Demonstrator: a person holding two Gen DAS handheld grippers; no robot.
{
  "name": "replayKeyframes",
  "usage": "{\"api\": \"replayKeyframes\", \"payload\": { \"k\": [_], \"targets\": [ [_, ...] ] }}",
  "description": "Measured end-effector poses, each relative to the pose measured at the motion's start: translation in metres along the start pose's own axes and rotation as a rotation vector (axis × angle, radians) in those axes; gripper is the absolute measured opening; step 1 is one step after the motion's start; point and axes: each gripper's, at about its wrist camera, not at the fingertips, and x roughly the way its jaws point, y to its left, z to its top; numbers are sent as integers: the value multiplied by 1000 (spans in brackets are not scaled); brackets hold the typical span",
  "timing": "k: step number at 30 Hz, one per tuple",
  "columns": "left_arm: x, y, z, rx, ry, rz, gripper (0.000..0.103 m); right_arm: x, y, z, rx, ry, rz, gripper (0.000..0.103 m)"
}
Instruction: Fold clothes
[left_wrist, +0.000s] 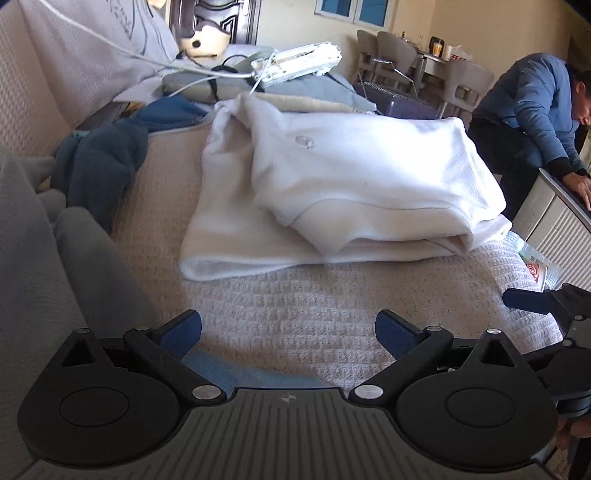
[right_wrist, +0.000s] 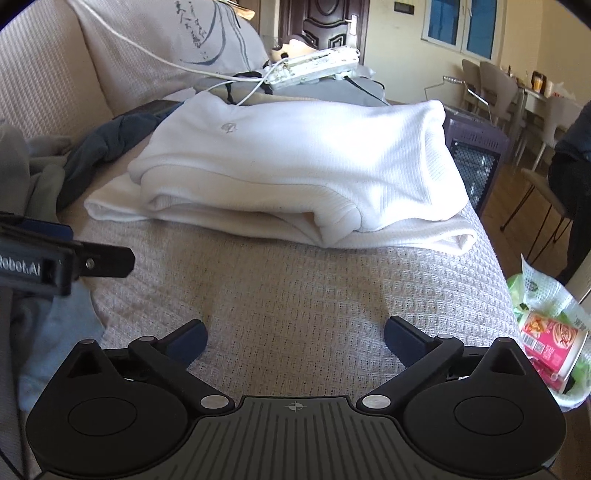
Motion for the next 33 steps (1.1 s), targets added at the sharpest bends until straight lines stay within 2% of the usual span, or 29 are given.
{"api": "replayKeyframes", "payload": {
  "k": [9,33],
  "targets": [
    [7,-5,-3,40,55,35,101,1,1,-3,-12,-13,-9,103],
    [9,-8,-5,65,79,52,102,1,2,-4,-14,-20,-12,103]
  ]
}}
